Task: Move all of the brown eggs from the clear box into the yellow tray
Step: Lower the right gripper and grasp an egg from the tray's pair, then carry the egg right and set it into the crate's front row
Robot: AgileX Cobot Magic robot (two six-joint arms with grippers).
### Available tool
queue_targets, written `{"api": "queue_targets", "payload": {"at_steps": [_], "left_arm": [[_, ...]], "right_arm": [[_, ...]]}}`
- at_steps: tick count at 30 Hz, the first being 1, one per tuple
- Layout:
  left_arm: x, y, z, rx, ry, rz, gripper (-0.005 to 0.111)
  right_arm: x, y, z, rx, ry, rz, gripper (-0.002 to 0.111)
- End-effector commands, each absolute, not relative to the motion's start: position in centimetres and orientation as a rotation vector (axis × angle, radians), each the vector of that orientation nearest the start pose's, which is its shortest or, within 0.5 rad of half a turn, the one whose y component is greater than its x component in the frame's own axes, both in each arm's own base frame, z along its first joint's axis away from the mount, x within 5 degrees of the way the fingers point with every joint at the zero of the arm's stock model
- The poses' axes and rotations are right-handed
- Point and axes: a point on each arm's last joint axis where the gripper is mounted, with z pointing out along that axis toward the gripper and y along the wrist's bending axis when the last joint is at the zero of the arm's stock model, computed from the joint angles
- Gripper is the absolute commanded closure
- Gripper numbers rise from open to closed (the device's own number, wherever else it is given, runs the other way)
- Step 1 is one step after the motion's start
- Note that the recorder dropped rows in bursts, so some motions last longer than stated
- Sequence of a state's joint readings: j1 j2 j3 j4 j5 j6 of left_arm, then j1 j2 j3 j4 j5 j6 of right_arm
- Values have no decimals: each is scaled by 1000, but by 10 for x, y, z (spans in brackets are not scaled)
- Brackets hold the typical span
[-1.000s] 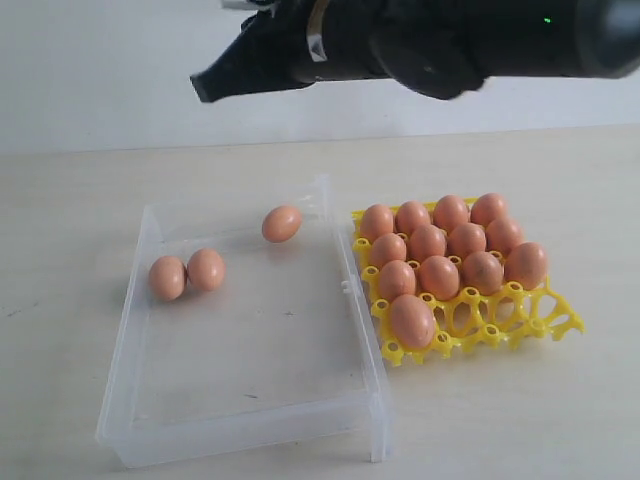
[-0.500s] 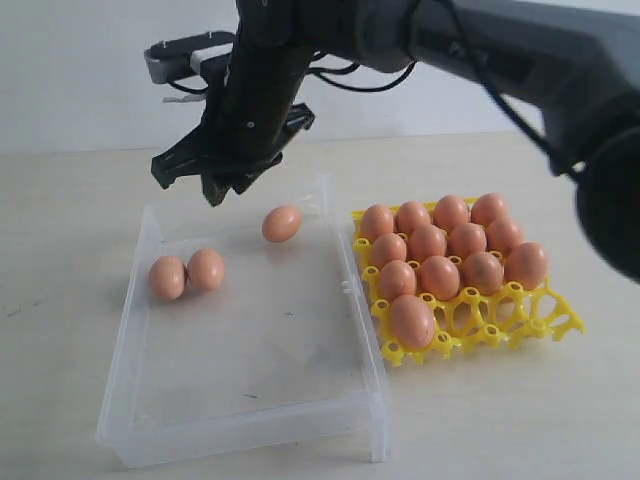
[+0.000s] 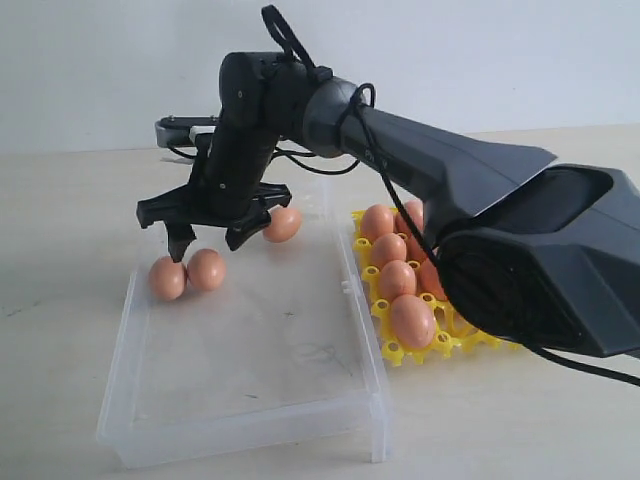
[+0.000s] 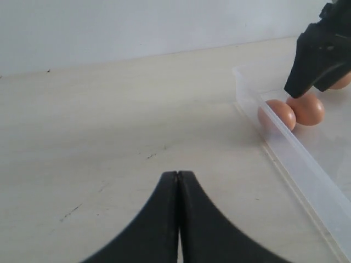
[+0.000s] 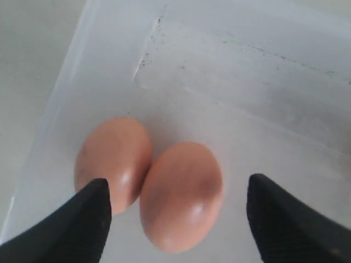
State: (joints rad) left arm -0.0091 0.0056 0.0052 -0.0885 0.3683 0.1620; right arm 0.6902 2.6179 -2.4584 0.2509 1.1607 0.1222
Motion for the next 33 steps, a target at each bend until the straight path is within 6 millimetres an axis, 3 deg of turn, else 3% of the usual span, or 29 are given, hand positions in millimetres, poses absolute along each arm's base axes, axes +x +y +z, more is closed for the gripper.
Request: {"api": "queue_targets", "payload": {"at_steps": [1, 7, 10, 12, 13, 20, 26, 29, 33], "left_arm": [[53, -4, 181, 97, 1840, 12, 107], [53, -4, 181, 97, 1840, 12, 107], [53, -4, 181, 97, 1840, 12, 107], [53, -4, 181, 97, 1840, 12, 107], [53, -4, 181, 97, 1840, 12, 107], [53, -4, 181, 97, 1840, 12, 107], [53, -4, 181, 97, 1840, 12, 107], [53, -4, 181, 97, 1840, 12, 107], [53, -4, 181, 97, 1840, 12, 107]], "right_arm": [[414, 361, 142, -701, 2790, 481, 43], [412, 361, 125, -712, 2843, 484, 49], [412, 362, 125, -758, 2819, 485, 74], [413, 363, 133, -847, 2749, 491, 101], [415, 362, 141, -863, 2717, 502, 107], [422, 347, 215, -819, 2534, 454, 108], [414, 329, 282, -795, 2362, 365, 108], [403, 314, 297, -787, 2330, 290, 108], [379, 294, 306, -743, 2220, 321, 108]]}}
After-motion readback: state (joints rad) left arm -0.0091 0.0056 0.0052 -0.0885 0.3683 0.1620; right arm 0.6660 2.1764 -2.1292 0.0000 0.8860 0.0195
